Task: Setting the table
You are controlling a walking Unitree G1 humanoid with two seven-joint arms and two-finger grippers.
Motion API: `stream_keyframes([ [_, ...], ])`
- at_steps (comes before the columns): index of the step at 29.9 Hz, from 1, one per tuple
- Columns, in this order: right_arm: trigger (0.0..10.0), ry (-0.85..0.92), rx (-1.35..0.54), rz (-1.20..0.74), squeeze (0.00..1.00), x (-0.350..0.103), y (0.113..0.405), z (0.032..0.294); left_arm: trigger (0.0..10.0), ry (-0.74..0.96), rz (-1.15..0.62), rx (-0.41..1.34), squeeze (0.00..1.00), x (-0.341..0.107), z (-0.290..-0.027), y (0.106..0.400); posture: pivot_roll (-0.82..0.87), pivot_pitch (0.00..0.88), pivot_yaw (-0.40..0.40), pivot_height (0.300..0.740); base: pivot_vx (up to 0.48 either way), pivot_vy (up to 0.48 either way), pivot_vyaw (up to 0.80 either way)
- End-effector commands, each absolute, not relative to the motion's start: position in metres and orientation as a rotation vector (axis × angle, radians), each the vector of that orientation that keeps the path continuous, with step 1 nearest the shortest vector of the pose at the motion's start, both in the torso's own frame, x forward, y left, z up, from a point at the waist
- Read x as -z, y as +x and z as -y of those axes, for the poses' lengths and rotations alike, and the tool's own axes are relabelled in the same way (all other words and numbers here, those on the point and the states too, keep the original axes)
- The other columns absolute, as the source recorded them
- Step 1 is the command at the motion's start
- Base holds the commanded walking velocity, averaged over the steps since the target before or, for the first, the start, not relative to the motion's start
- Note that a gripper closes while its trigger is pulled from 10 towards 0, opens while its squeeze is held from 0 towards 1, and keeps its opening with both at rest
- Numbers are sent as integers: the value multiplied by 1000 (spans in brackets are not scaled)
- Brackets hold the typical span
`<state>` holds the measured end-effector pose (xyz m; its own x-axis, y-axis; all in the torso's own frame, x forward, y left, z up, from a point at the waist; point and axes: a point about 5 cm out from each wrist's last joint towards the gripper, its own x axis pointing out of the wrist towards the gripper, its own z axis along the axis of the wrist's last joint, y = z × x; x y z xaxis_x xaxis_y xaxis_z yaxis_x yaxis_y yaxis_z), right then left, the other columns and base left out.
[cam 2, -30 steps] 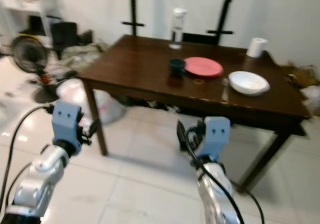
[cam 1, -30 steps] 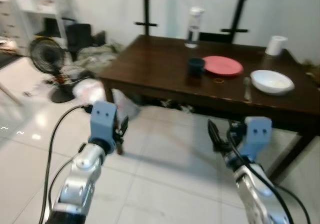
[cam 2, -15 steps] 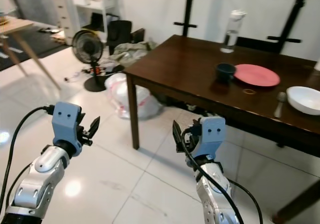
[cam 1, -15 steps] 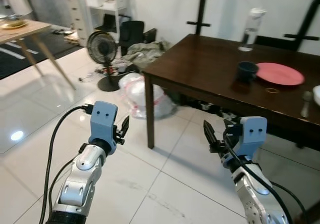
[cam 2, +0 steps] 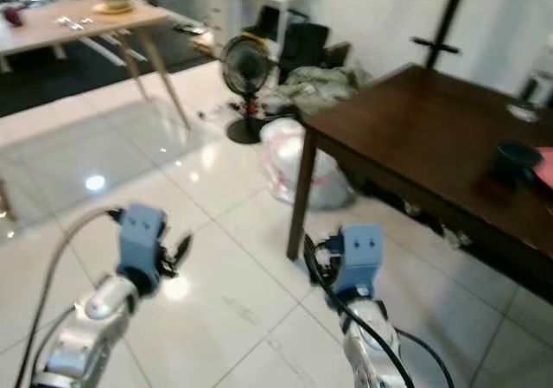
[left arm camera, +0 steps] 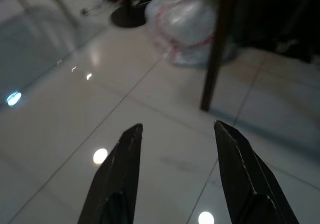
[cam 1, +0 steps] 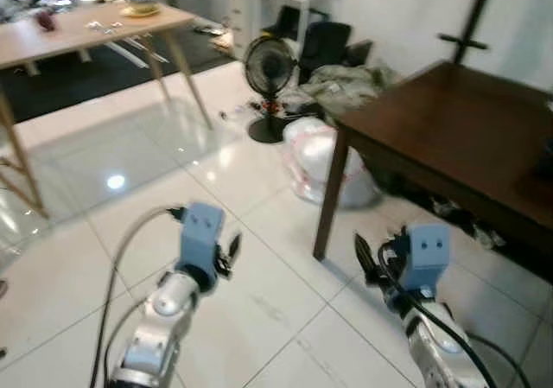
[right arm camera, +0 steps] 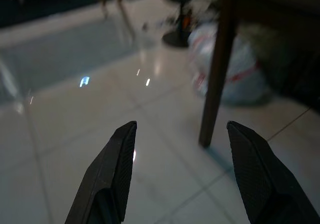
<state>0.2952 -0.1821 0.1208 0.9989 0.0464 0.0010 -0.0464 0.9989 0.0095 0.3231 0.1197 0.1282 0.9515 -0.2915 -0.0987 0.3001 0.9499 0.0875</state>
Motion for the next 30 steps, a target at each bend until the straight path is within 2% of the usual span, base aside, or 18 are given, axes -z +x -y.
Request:
stream_keyframes([
  [1, 10000, -2, -11, -42, 0, -108, 291, 187, 10000, 119, -112, 346, 0, -118, -113, 319, 63, 55, 61, 740, 0, 0, 788],
  [7, 10000, -33, 11, -179, 0, -70, 278, 193, 10000, 182, -224, 482, 0, -82, -93, 307, 54, 60, 72, 740, 0, 0, 788],
  [14, 10000, 2, -132, -194, 0, -56, 266, 177, 10000, 218, -281, 416, 0, -59, -102, 300, 47, 65, 74, 740, 0, 0, 788],
  [21, 10000, 23, -54, -163, 0, -52, 264, 180, 10000, 163, -280, 319, 0, -49, -117, 294, 55, 66, 66, 740, 0, 0, 788],
  [30, 10000, 61, -110, -147, 0, -51, 263, 170, 10000, 158, -275, 281, 0, -48, -125, 296, 60, 64, 66, 740, 0, 0, 790],
])
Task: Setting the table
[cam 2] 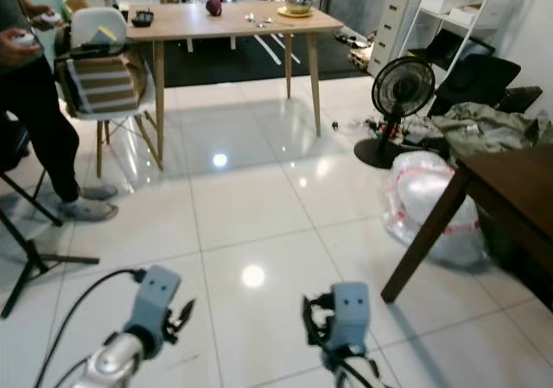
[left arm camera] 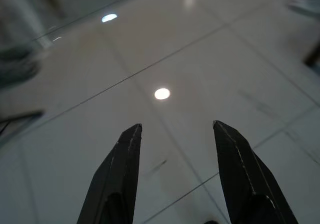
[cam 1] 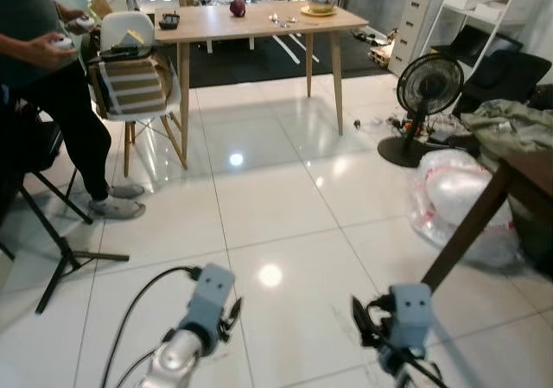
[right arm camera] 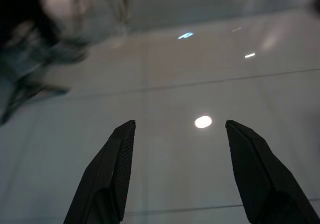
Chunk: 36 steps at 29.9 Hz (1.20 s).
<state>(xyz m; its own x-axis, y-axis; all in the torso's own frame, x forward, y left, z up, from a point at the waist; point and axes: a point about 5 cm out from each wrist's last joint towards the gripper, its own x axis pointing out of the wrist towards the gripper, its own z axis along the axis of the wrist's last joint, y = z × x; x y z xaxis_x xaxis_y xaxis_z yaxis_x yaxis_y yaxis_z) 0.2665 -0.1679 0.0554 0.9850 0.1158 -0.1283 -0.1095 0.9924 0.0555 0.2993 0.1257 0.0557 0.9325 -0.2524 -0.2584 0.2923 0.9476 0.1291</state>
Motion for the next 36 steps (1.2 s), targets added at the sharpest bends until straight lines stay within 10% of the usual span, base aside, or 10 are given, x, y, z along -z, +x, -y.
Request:
stream_keyframes([
  [1, 10000, 62, -115, -143, 0, -51, 263, 169, 10000, 157, -273, 276, 0, -48, -125, 296, 60, 63, 67, 740, 0, 0, 794],
  [36, 10000, 105, -90, -98, 0, -57, 273, 175, 10000, 167, -217, 243, 0, -53, -125, 308, 54, 43, 77, 740, 418, 22, -54],
])
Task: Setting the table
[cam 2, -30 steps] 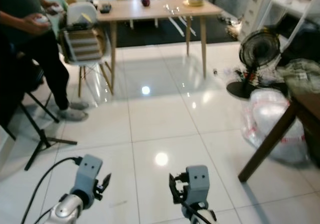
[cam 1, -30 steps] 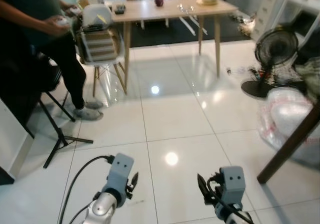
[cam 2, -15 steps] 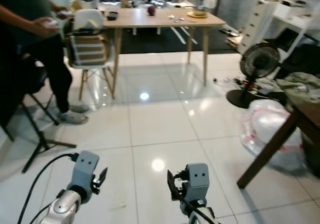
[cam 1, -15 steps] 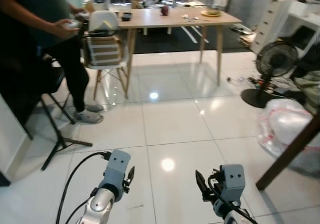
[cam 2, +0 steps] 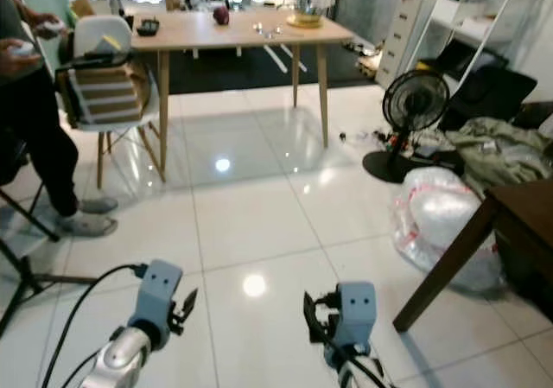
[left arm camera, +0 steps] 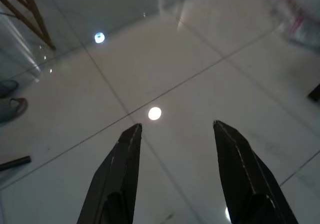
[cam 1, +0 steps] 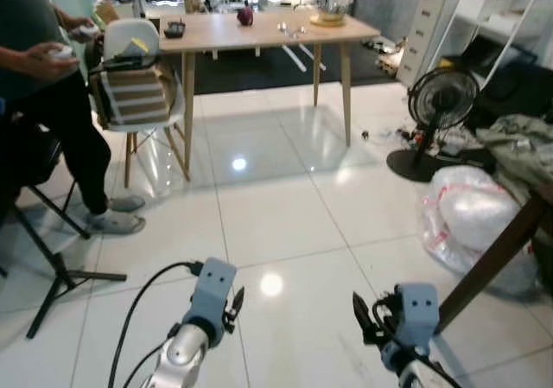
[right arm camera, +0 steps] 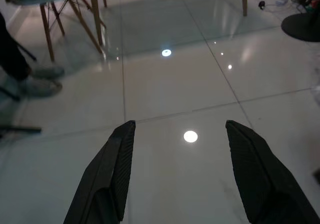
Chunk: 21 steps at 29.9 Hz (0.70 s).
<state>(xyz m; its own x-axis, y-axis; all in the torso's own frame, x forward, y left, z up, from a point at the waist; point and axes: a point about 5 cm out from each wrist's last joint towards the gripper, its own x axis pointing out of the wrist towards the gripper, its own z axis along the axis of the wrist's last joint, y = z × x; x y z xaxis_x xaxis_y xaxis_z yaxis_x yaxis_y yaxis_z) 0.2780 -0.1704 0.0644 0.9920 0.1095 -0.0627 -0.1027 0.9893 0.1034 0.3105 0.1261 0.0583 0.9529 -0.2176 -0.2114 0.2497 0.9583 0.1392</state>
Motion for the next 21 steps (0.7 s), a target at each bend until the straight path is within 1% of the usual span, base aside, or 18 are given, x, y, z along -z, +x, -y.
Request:
stream_keyframes([
  [1, 10000, 105, -91, -98, 0, -57, 273, 175, 10000, 167, -216, 243, 0, -53, -125, 308, 55, 42, 77, 740, 480, 0, -775],
  [10, 10000, 109, -86, -94, 0, -57, 274, 176, 10000, 169, -214, 246, 0, -53, -125, 308, 56, 42, 77, 740, 480, 0, -743],
  [21, 10000, 105, -87, -78, 0, -61, 277, 175, 10000, 172, -212, 245, 0, -53, -126, 309, 63, 48, 80, 740, 480, 0, 0],
])
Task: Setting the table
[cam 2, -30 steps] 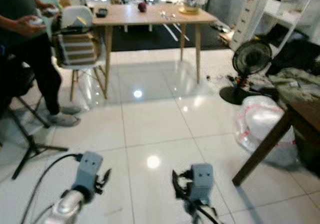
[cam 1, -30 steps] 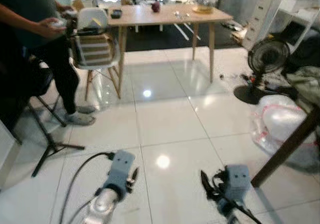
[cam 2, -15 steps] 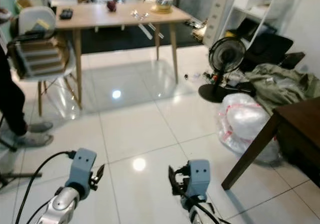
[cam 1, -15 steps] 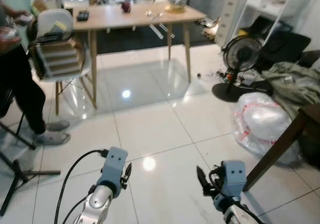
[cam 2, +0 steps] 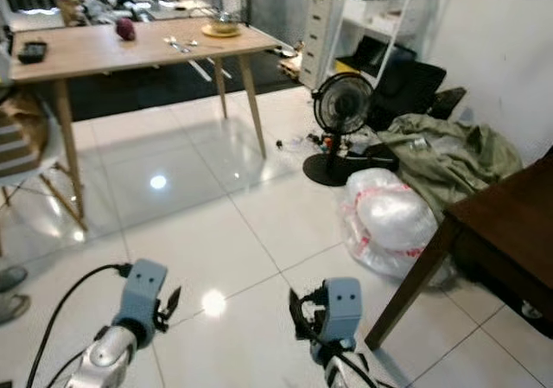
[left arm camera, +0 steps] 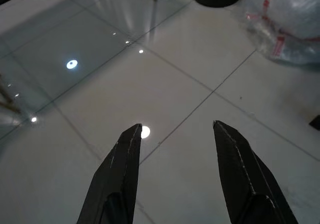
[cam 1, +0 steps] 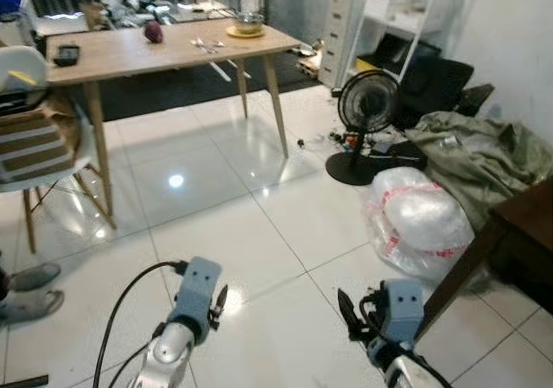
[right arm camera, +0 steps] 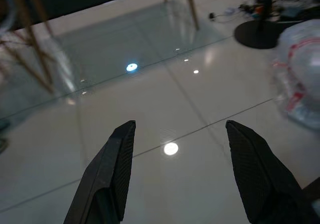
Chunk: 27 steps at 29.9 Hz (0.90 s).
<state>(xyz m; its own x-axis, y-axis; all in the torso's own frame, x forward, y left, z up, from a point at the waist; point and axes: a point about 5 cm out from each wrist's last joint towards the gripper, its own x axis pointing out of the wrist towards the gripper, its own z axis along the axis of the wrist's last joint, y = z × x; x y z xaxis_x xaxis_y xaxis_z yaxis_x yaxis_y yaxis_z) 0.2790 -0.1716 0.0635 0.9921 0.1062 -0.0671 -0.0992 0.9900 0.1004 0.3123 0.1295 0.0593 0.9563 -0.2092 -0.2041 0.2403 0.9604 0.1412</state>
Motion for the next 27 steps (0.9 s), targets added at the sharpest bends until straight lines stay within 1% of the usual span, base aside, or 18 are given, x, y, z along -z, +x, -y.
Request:
stream_keyframes([
  [1, 10000, 104, -89, -74, 0, -62, 278, 174, 10000, 172, -212, 245, 0, -53, -126, 309, 64, 48, 80, 740, 480, 0, 0],
  [9, 10000, 107, -101, -43, 0, -70, 283, 170, 10000, 172, -208, 245, 0, -54, -127, 309, 71, 50, 84, 740, 479, 0, 0],
  [27, 10000, 105, -104, -47, 0, -70, 282, 169, 10000, 171, -206, 243, 0, -54, -127, 307, 79, 57, 81, 740, 466, 0, 0],
])
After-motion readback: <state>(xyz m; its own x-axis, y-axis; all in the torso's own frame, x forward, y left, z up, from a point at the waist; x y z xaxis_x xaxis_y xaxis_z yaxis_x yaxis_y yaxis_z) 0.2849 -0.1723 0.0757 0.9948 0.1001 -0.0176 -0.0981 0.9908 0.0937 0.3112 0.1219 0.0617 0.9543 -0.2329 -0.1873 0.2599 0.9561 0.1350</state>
